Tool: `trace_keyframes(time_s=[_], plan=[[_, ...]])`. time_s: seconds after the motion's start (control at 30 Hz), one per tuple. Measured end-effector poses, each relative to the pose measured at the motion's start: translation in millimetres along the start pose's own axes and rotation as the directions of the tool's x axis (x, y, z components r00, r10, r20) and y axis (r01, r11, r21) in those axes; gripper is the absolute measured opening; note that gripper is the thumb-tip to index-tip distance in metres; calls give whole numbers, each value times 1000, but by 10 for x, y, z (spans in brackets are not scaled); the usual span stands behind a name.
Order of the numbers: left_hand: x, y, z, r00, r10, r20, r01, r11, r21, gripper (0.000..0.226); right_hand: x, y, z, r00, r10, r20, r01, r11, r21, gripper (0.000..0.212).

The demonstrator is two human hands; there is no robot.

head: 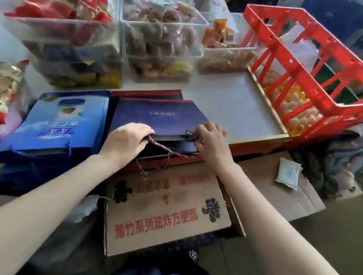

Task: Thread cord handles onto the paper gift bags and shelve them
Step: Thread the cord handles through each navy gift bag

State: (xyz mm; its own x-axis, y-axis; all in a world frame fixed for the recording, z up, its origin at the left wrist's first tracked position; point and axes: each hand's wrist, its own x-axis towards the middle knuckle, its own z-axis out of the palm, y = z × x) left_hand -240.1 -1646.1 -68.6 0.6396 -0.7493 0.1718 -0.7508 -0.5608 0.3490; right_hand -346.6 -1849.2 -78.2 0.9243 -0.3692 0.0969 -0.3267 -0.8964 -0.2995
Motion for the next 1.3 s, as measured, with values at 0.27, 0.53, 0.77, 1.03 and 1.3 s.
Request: trace_keyframes(time_s=[0.27,0.53,0.77,1.03,1.3], plan=[[-382,-415,685,853,-478,209,495,868,-34,49,-157,20,567,848,460,264,-526,793,307,76],[-112,-152,736,593,-740,317,749,652,119,98,10,-251,763,784,488,383,-539,842,32,116],[-107,-194,838,499,-798,338,824,558,100,102,16,-161,851,841,421,340,-418,904,-87,118],[-207,-247,924,546,-800,249,833,549,-66,101,215,42,851,892,299,338,-374,909,183,110],[-119,-427,767,472,-723,505,835,550,6,125,483,309,775,782,333,527,-576,708,407,80]])
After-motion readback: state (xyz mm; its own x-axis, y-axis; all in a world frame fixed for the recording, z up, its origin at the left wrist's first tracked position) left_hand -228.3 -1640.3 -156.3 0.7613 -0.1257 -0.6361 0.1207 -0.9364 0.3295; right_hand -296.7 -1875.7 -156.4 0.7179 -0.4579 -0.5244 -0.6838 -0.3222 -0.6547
